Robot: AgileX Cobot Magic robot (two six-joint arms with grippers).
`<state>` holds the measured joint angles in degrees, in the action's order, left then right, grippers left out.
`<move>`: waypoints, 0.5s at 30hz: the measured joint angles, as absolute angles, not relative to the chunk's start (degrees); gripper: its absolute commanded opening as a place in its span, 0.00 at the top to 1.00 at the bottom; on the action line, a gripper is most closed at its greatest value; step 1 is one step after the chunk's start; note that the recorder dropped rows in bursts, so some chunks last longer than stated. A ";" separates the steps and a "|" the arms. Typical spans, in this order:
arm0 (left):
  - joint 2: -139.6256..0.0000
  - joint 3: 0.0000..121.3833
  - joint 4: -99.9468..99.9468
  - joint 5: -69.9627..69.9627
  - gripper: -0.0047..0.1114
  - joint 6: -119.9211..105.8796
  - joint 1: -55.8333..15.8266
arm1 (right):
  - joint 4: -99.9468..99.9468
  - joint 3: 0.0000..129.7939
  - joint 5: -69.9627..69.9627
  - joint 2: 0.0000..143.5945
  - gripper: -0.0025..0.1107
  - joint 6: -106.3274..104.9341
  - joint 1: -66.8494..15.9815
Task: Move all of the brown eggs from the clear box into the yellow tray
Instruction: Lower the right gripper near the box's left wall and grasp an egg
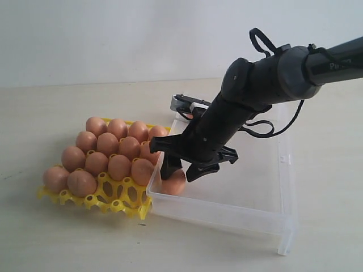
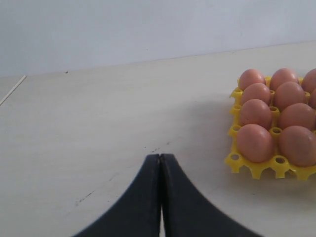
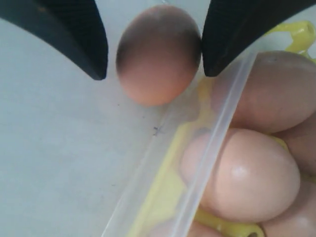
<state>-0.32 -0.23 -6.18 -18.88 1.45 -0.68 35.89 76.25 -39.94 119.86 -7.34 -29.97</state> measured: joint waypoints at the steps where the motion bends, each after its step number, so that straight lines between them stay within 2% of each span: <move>1: -0.32 -0.23 -6.18 -18.88 0.96 1.45 -0.68 | 35.89 76.25 -39.83 120.10 0.49 -7.34 -29.97; 15: -0.32 -0.23 -6.18 -18.88 0.96 1.45 -0.68 | 36.02 76.25 -37.65 121.06 0.49 -8.42 -30.10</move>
<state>-0.32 -0.23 -6.18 -18.88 1.45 -0.68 36.02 76.25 -37.65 121.06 -8.42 -30.10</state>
